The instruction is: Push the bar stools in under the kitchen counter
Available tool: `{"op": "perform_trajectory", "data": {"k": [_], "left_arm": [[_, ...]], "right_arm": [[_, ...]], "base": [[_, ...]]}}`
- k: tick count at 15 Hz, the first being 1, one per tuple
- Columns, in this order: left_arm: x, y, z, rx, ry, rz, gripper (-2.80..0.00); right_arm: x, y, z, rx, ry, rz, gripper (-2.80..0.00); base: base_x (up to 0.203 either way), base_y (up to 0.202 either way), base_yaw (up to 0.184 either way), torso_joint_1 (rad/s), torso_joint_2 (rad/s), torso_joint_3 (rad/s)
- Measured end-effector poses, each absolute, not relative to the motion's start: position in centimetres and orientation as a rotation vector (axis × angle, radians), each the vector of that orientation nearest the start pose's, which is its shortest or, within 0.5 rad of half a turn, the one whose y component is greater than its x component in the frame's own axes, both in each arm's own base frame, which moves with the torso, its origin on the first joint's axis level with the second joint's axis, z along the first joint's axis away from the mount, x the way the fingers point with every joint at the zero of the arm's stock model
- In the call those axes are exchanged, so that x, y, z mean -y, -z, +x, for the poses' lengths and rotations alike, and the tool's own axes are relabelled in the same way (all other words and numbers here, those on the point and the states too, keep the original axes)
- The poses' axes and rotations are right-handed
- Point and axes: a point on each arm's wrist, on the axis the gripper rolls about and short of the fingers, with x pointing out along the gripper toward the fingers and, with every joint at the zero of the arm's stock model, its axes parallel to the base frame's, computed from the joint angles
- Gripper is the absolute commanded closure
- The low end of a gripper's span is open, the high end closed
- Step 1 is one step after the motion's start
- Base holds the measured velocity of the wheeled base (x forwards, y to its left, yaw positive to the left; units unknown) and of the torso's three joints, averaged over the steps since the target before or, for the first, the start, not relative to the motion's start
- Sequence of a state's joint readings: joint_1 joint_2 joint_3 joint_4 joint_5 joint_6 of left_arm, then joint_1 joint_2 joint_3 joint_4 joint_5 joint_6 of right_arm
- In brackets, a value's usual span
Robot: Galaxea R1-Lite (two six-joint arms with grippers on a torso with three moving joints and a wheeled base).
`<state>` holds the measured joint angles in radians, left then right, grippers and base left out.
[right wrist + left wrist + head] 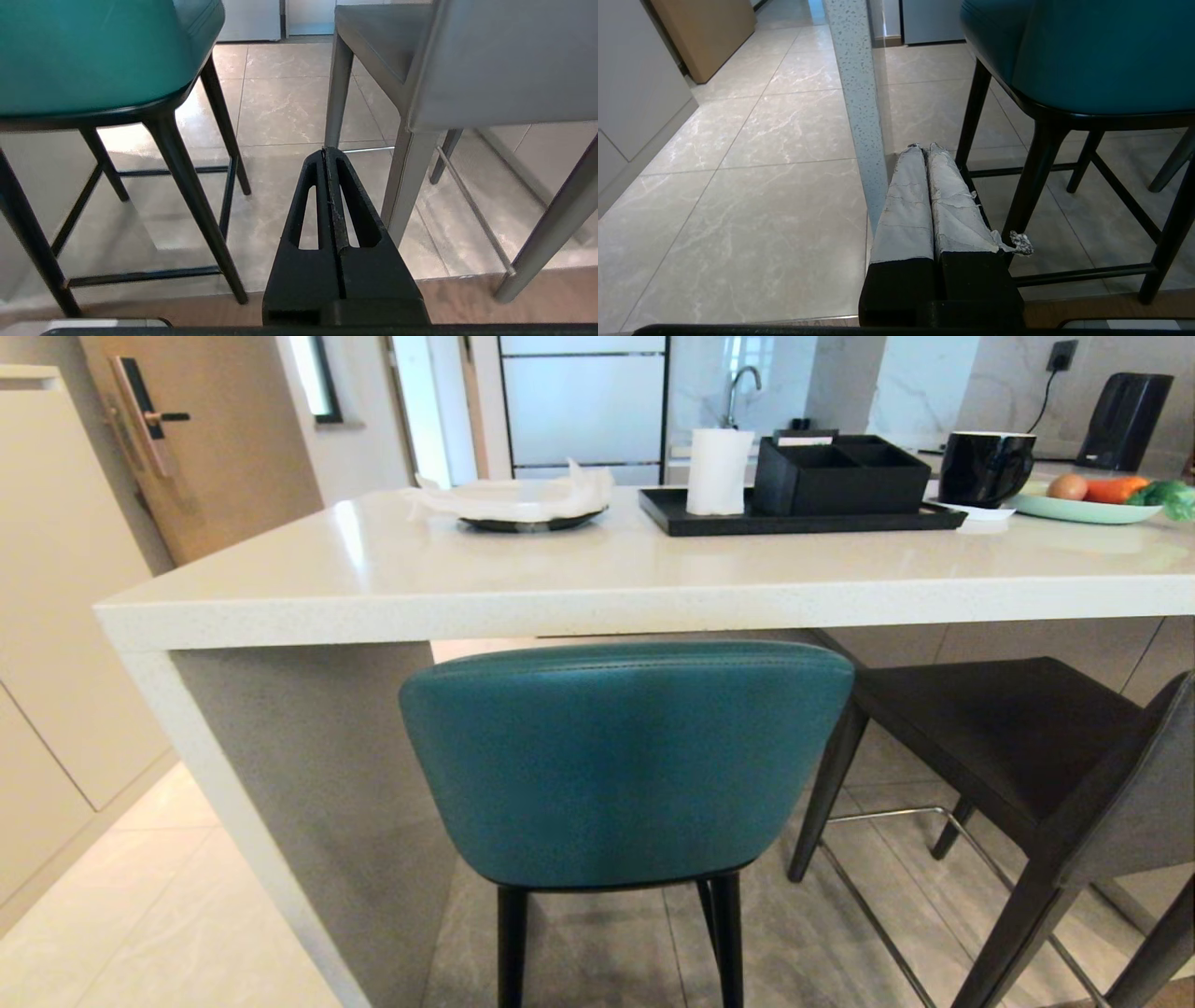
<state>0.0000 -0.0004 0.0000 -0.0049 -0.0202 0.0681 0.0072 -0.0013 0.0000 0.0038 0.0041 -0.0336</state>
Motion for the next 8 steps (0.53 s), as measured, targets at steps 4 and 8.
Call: {"op": "perform_trajectory", "data": {"k": [4, 8], "left_arm": [[0.02, -7.58, -2.28, 0.004, 0.009, 0.048, 0.0], [0.0, -7.62, -2.28, 0.007, 0.0, -0.002, 0.0]], "right_arm": [[0.01, -7.5, -2.29, -0.003, -0.008, -0.019, 0.0], [0.01, -7.51, -2.28, -0.003, -0.006, 0.002, 0.0]], "base": [[0.0, 0.0, 0.0, 0.0, 0.0, 0.0], [0.0, 0.0, 0.0, 0.0, 0.0, 0.0]]}}
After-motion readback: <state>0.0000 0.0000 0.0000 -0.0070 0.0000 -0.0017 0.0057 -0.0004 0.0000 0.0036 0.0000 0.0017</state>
